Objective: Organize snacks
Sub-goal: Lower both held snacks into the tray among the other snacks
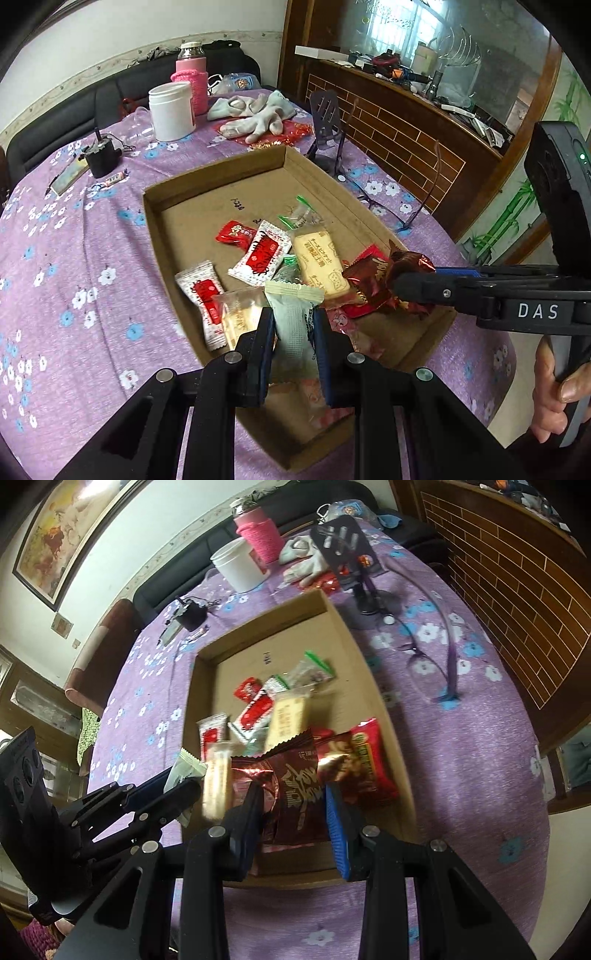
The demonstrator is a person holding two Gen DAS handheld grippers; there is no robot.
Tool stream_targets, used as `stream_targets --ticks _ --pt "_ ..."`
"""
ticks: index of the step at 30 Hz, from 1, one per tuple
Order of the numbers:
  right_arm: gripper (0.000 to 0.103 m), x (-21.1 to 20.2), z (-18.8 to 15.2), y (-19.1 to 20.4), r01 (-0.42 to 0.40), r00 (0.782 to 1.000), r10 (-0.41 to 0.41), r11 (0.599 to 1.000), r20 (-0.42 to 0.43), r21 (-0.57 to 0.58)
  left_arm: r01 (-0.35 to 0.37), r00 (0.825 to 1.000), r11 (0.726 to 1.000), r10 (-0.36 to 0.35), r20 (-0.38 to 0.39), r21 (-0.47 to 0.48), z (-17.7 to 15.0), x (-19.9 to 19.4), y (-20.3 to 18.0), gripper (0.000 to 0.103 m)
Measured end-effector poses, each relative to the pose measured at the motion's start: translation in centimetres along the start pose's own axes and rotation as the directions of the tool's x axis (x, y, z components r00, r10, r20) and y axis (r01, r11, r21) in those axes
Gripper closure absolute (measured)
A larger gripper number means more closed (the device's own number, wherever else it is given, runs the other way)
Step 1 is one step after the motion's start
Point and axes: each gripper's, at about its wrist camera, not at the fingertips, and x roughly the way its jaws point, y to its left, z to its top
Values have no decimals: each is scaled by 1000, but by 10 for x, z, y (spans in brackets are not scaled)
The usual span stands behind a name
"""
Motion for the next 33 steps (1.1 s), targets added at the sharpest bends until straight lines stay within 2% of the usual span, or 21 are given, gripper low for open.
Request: stream_targets --ticks 6,15,33 --pt "70 7 7 -8 23 1000 -23 1000 -12 -7 -21 1000 1000 21 -11 6 1 12 -4 82" --pt "70 29 26 1 62 998 -63 996 -16 -64 -60 998 998 60 -27 10 7 31 0 82" --pt "71 61 66 20 169 986 -167 974 28 -153 -95 995 994 97 -21 61 19 51 -1 83"
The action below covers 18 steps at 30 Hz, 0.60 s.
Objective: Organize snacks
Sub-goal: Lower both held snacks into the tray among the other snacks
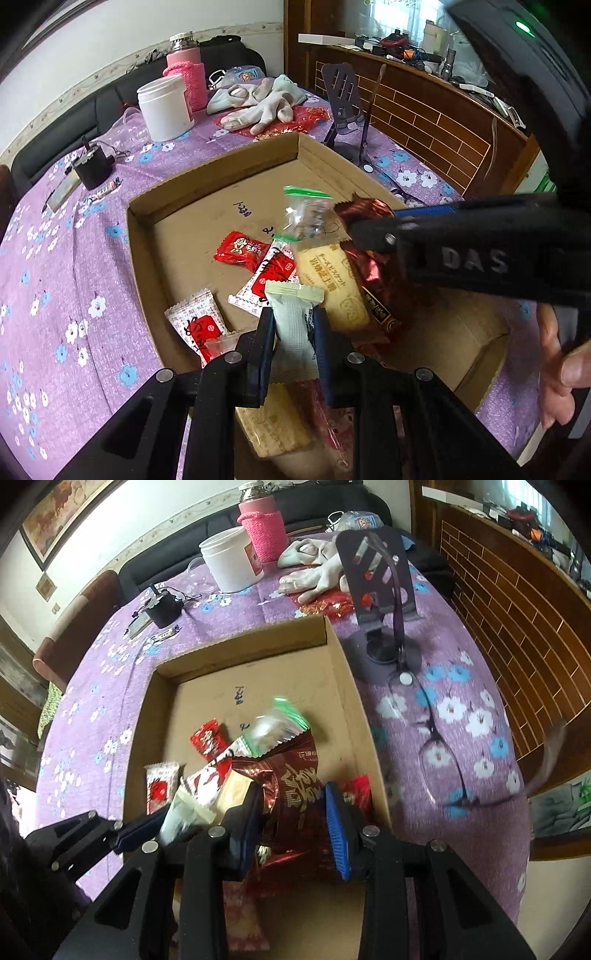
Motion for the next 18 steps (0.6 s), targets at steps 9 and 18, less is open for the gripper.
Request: stream_targets --ticks 9,18 --pt "70 4 7 1 14 1000 -14 1000 1 -6 -16 1000 1000 16 24 12 -2 -4 -2 82" --pt "70 3 4 5 22 1000 -22 1000 1 -20 -43 998 999 42 42 13 -3 -5 -3 82"
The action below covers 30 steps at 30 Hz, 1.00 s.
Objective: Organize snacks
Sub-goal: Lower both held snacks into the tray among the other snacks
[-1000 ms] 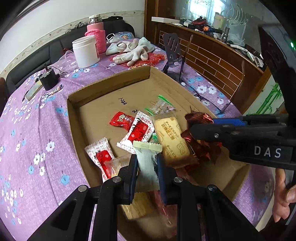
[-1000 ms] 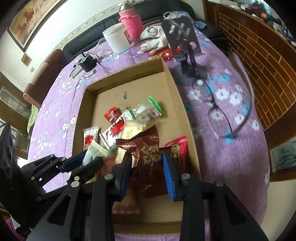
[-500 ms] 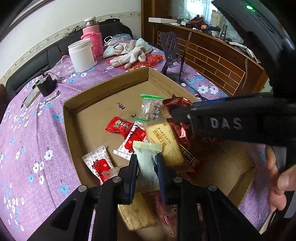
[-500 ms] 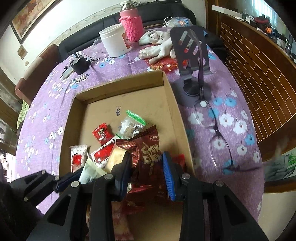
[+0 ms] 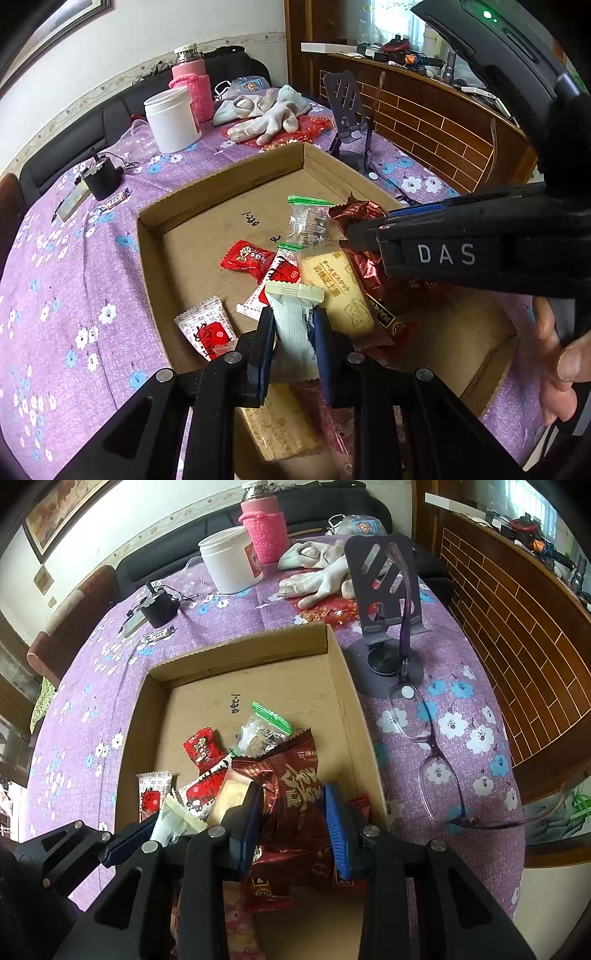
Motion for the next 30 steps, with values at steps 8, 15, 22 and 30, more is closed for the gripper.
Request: stream_targets --ticks 8,15,22,30 --pt "70 -4 -5 3 11 1000 -11 1000 1 -11 -38 999 999 37 28 36 -2 -2 -6 82" --pt "70 -6 -12 -1 9 1000 -9 1000 -8 7 -58 997 995 54 54 81 -3 -6 -16 82" --pt "70 -11 -19 -3 14 1000 -14 1000 -7 22 -60 997 993 55 59 97 -5 -8 -17 82" --pt "70 -17 -24 -4 21 1000 -21 999 -4 38 -55 997 992 47 67 113 -7 -13 -21 82"
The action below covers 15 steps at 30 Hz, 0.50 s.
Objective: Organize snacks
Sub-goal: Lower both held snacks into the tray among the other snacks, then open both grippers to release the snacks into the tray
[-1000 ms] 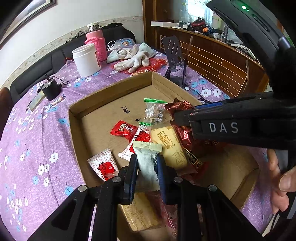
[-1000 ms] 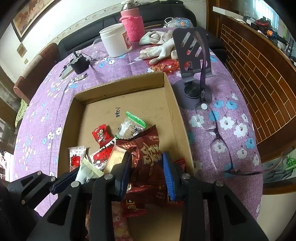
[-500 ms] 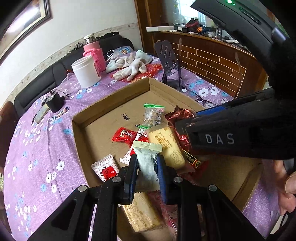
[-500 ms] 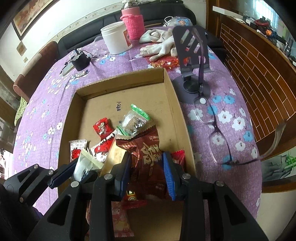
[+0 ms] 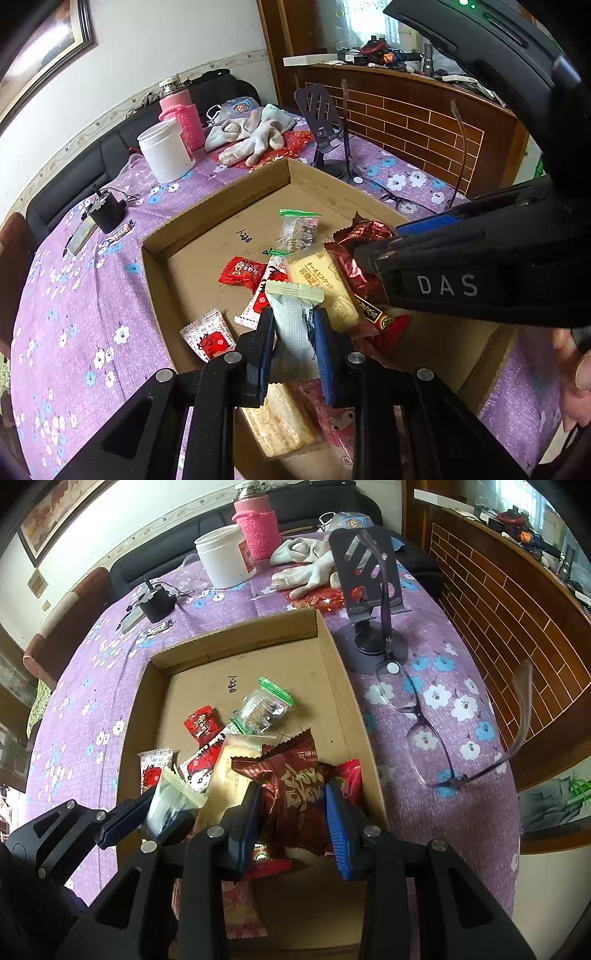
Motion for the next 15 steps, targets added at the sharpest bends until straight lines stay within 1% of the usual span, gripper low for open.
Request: stream_targets --ticks 15 --pt "68 -10 -10 0 12 1000 -12 999 1 31 6 1000 1000 -7 12 27 -2 -10 -1 81"
